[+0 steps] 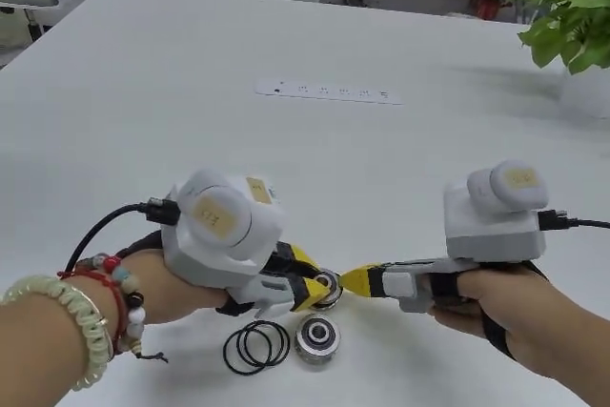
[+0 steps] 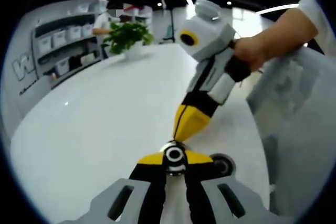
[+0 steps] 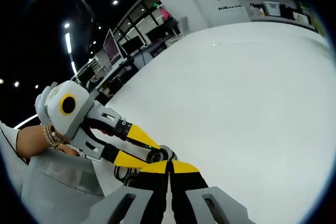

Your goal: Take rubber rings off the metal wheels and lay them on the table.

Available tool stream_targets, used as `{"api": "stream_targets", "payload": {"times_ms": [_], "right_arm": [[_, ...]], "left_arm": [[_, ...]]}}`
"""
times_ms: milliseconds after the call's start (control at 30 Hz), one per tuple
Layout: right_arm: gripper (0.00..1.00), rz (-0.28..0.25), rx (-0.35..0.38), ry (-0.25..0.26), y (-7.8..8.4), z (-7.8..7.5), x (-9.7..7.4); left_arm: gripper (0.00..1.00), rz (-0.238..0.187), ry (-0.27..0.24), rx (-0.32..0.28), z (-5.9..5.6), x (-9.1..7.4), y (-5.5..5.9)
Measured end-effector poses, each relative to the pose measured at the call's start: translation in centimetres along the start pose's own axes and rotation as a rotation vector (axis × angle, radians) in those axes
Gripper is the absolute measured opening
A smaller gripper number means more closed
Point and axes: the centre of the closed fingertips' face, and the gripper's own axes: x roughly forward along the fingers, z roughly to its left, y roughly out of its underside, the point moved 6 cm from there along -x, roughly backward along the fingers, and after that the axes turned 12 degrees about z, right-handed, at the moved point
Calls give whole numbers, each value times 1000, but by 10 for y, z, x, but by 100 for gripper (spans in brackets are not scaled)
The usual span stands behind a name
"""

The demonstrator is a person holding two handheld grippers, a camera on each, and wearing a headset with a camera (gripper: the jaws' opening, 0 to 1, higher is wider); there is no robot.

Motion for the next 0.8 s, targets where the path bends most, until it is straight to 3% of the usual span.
{"api": "stream_targets", "payload": {"times_ms": [167, 633, 800], "right_arm": [[0, -4, 6, -11, -1, 7, 1], [0, -4, -3, -26, -3, 8, 1], [0, 5, -51, -12, -3, 10, 3]], "left_arm": [[13, 11, -7, 11, 0, 0, 0], [13, 8, -9, 11, 1, 0, 0], [13, 4, -7, 14, 1, 0, 0]]}}
